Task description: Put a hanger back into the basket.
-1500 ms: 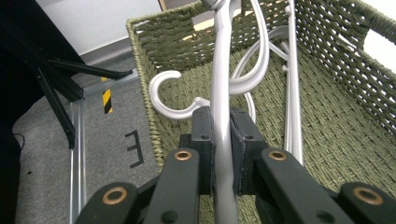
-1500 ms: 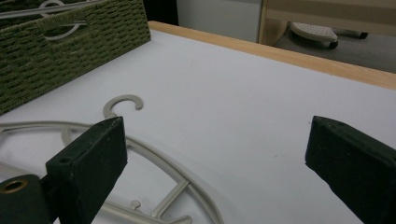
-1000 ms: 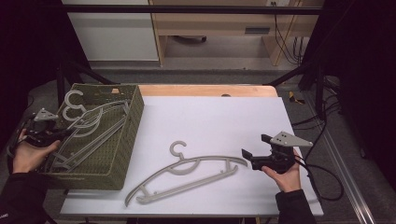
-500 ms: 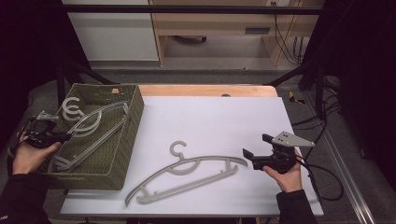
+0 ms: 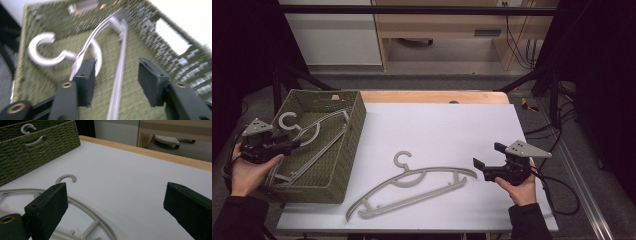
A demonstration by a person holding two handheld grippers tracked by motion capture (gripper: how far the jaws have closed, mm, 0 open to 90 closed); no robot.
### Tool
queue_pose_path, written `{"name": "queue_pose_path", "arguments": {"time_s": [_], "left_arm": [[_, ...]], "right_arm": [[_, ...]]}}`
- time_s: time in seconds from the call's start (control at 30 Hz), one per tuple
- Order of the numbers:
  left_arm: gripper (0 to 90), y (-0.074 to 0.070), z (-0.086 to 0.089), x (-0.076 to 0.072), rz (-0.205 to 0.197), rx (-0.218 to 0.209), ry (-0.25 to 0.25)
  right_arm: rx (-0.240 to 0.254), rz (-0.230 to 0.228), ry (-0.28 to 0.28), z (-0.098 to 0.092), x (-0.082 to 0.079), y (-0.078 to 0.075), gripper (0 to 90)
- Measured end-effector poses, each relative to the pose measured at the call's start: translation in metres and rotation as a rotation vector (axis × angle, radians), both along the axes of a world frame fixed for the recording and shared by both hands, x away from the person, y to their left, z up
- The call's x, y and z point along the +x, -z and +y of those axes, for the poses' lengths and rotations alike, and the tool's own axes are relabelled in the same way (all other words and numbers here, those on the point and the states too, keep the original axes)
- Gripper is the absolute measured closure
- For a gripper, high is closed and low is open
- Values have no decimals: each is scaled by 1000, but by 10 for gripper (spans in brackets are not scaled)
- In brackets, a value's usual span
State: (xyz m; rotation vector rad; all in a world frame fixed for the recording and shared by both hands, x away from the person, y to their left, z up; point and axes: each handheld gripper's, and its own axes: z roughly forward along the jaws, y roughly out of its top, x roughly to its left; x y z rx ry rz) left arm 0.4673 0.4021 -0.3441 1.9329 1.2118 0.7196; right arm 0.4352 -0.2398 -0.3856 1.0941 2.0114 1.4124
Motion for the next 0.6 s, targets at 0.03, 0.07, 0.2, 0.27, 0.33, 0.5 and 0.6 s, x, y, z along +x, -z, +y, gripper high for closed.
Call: {"name": "queue_pose_path", "arguments": {"time_s": [0.03,0.07,0.2,0.27,0.33,0.5,0.6], "left_arm": [[433,-2,-5,-2,-13,-16,15],[409,-2,-9,-4,-27,-30,25],[327,-4,-33,-14,-87,-95,88],[284,-4,-45,-17,-101,-116,116],[247,-3,-57,-20,-109,-120,149],[168,-2,-83,-29,-133,-151,205],[146,-1,-96,-34,-132,-148,238]], "right_arm": [[-1,-2,-2,-1,0,0,59],[0,-4,0,-1,0,0,59],[12,-9,9,-1,0,-1,57],[13,-11,9,-2,0,-1,56],[10,-13,5,-3,-1,-1,55],[12,-14,8,-3,-1,-2,54],[10,-17,4,-4,-2,-2,53]]}}
